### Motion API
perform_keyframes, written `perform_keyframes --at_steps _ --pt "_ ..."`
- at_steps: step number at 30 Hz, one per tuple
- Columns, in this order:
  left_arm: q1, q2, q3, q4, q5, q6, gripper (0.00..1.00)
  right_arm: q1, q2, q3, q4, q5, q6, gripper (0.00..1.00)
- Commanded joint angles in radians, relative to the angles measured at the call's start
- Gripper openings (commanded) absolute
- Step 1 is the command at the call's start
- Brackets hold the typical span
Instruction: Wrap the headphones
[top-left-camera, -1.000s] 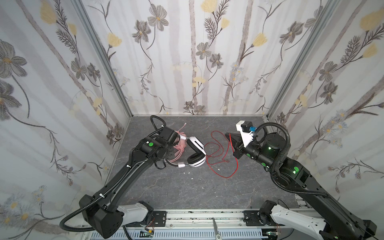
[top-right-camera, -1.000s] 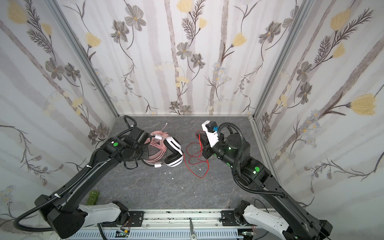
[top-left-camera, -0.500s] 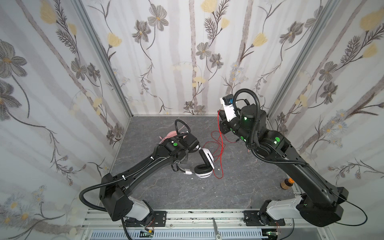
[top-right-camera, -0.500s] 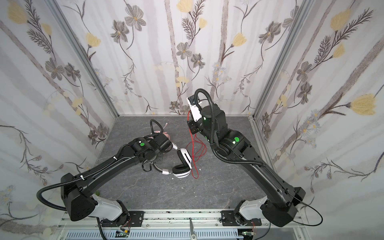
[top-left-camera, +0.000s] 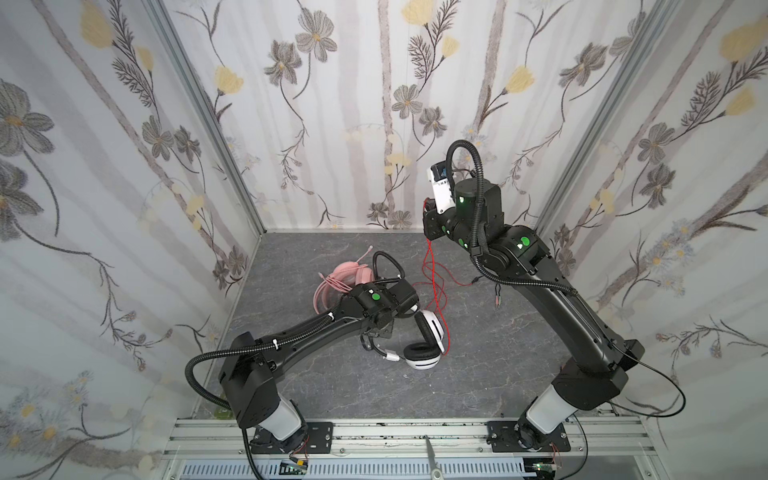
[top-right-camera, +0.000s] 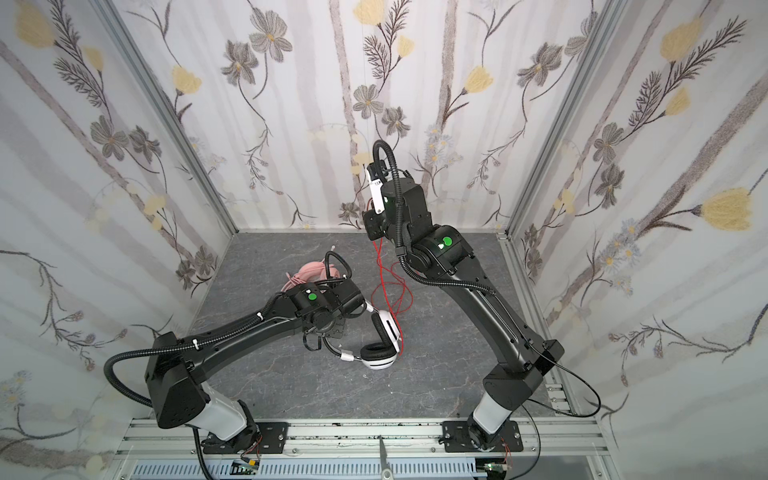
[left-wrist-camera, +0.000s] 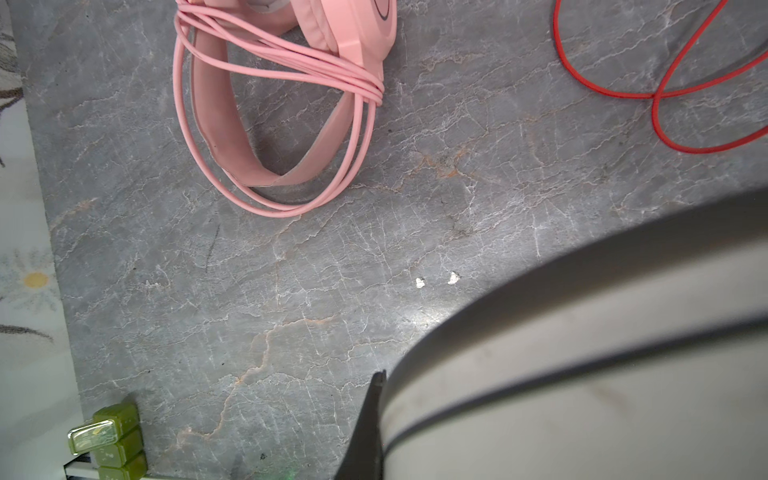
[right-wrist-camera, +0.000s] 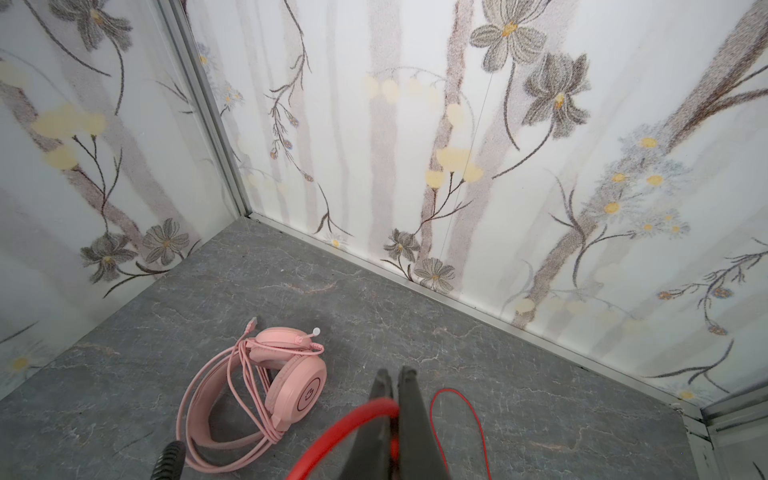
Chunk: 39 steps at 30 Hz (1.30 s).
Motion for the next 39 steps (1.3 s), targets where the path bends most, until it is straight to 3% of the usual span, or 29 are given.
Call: perform_keyframes --at_steps 1,14,21,30,39 --pt "-0.003 0.010 0.012 0.038 0.022 -0.024 0.00 -0.014 0.013 0.009 -0.024 -0.039 0.031 0.00" --pt "-0.118 0.178 0.216 -0.016 0.031 -0.033 0.00 -0.093 0.065 0.020 -0.009 -0.161 0.132 0.00" --pt "-0.165 0.210 0.250 -0.013 0.046 -0.025 0.00 -0.157 0.093 0.023 -0.016 -0.182 0.156 0.00" --pt "-0.218 0.120 0.195 0.105 0.170 0.047 0.00 -0.274 0.186 -0.045 -0.008 -0.272 0.173 0.00" --pt "-0.200 -0.065 0.049 0.288 0.297 0.026 0.00 -0.313 0.091 -0.410 0.155 -0.369 0.200 0.00"
